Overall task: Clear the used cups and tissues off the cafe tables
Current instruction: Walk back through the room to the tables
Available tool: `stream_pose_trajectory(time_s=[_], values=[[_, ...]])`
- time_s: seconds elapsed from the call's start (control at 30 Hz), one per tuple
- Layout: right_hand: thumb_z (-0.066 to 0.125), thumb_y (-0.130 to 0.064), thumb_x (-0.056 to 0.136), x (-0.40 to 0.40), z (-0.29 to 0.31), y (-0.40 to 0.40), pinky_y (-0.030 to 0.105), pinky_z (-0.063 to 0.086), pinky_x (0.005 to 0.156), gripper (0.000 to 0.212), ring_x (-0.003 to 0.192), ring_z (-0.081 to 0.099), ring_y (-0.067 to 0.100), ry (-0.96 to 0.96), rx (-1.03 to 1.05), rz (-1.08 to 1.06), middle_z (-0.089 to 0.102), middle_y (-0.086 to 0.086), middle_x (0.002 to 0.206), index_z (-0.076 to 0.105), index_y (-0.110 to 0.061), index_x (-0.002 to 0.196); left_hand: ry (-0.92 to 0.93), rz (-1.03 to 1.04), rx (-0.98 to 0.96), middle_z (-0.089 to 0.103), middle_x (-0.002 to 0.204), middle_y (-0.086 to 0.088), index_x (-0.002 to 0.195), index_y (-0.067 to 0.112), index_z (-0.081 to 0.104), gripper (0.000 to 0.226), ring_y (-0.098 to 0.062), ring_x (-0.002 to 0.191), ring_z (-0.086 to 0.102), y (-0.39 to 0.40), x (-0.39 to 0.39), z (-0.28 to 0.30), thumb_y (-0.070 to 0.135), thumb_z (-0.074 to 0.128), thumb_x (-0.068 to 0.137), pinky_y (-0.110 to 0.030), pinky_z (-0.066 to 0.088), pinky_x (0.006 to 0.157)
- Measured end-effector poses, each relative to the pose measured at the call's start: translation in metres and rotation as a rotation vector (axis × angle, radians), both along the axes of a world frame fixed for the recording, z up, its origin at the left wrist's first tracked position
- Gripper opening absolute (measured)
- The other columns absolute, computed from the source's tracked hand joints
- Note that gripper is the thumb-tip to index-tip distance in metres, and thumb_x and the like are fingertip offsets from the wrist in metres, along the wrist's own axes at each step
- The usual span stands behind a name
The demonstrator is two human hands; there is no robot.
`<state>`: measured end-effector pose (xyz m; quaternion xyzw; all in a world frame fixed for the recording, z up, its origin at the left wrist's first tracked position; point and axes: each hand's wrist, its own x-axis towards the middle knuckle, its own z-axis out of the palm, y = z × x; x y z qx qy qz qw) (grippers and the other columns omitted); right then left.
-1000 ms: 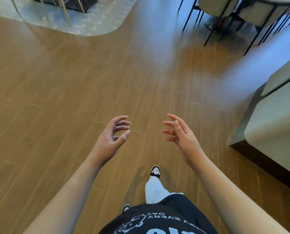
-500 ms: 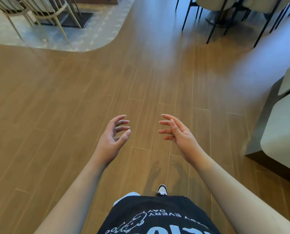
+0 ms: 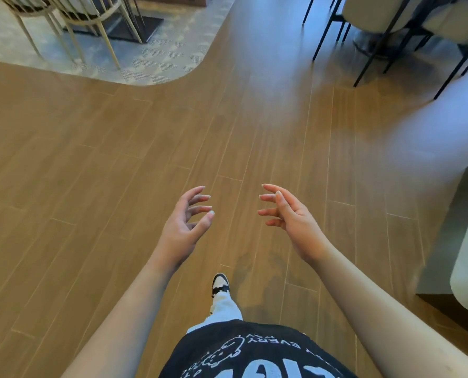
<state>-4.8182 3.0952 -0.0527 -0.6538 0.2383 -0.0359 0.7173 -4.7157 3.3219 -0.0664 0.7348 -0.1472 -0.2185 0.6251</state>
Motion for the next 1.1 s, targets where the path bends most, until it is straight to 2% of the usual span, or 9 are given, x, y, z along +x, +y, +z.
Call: stream_pose_trajectory(time_s=[0.17, 0.37, 0.53, 0.7, 1.0, 1.1], values=[[0.040, -0.038, 0.107, 0.091, 0.008, -0.004, 0.031, 0.055, 0.084, 0.030, 0.104, 0.071, 0.019, 0.000, -0.016, -0.003, 0.068, -0.001, 0.124, 0.065, -0.043, 0.123, -0.020, -0.042, 0.007, 0.061, 0.132, 0.010, 0.137, 0.042, 0.051, 0.054, -0.009, 0.120, 0.063, -0.007, 0.094, 0.009, 0.037, 0.070, 0.087, -0.024, 0.057, 0.089], [0.041, -0.040, 0.107, 0.160, 0.012, -0.029, 0.030, 0.054, 0.081, 0.030, 0.102, 0.071, 0.020, -0.010, -0.022, -0.051, 0.069, -0.002, 0.123, 0.067, -0.045, 0.120, -0.036, -0.072, -0.035, 0.060, 0.133, 0.009, 0.138, 0.042, 0.050, 0.054, -0.008, 0.119, 0.063, -0.045, 0.178, 0.025, 0.034, 0.070, 0.088, -0.019, 0.054, 0.086], [0.044, -0.049, 0.100, 0.206, 0.012, -0.070, 0.027, 0.055, 0.078, 0.030, 0.102, 0.072, 0.020, -0.015, -0.027, -0.102, 0.070, -0.008, 0.120, 0.067, -0.045, 0.119, -0.058, -0.109, -0.031, 0.058, 0.134, 0.015, 0.140, 0.045, 0.048, 0.062, -0.009, 0.122, 0.061, -0.095, 0.231, 0.027, 0.048, 0.071, 0.082, -0.025, 0.057, 0.087], [0.042, -0.043, 0.105, 0.266, -0.002, -0.125, 0.029, 0.053, 0.080, 0.028, 0.103, 0.072, 0.019, -0.021, -0.036, -0.109, 0.068, -0.005, 0.122, 0.067, -0.044, 0.118, -0.061, -0.114, -0.029, 0.054, 0.136, 0.021, 0.142, 0.045, 0.046, 0.072, -0.008, 0.125, 0.059, -0.148, 0.288, 0.009, 0.042, 0.078, 0.078, -0.025, 0.057, 0.087], [0.042, -0.039, 0.107, 0.379, -0.003, -0.241, 0.028, 0.054, 0.080, 0.029, 0.103, 0.071, 0.017, -0.037, -0.021, -0.061, 0.069, -0.006, 0.121, 0.064, -0.045, 0.124, -0.044, -0.081, 0.044, 0.054, 0.139, 0.016, 0.138, 0.048, 0.048, 0.056, -0.003, 0.123, 0.060, -0.246, 0.384, 0.010, 0.039, 0.069, 0.087, -0.019, 0.055, 0.086], [0.042, -0.040, 0.106, 0.416, -0.002, -0.264, 0.028, 0.055, 0.080, 0.029, 0.103, 0.071, 0.018, -0.030, -0.011, -0.040, 0.069, -0.006, 0.121, 0.064, -0.046, 0.124, -0.025, -0.046, 0.028, 0.054, 0.140, 0.012, 0.139, 0.045, 0.047, 0.059, -0.006, 0.123, 0.060, -0.266, 0.414, 0.014, 0.041, 0.070, 0.085, -0.028, 0.058, 0.092]])
